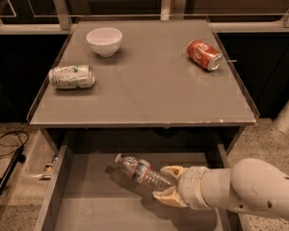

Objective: Place water bottle into top drawer

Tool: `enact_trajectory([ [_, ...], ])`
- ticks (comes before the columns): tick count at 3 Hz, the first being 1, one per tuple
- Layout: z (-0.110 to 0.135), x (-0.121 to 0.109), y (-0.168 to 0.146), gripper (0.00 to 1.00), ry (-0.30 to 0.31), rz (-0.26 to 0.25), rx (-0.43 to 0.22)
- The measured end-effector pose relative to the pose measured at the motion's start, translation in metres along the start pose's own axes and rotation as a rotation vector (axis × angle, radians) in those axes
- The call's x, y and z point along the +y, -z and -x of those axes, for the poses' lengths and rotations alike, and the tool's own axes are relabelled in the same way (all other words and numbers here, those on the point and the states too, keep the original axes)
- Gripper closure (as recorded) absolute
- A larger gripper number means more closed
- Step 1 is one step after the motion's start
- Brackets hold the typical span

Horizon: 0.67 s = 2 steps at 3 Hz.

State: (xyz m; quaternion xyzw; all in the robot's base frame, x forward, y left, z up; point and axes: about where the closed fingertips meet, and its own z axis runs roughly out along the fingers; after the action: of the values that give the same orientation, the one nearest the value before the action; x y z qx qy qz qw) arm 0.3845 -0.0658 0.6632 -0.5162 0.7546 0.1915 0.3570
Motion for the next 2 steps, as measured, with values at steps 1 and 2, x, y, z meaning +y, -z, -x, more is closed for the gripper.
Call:
enact_trajectory([
  [1,-0.006,-0.018,-0.019,1.0,0.035,-0.016,-0.007],
  [2,-0.015,-0.035,-0.029,1.0,0.084,-0.015,-0.013],
])
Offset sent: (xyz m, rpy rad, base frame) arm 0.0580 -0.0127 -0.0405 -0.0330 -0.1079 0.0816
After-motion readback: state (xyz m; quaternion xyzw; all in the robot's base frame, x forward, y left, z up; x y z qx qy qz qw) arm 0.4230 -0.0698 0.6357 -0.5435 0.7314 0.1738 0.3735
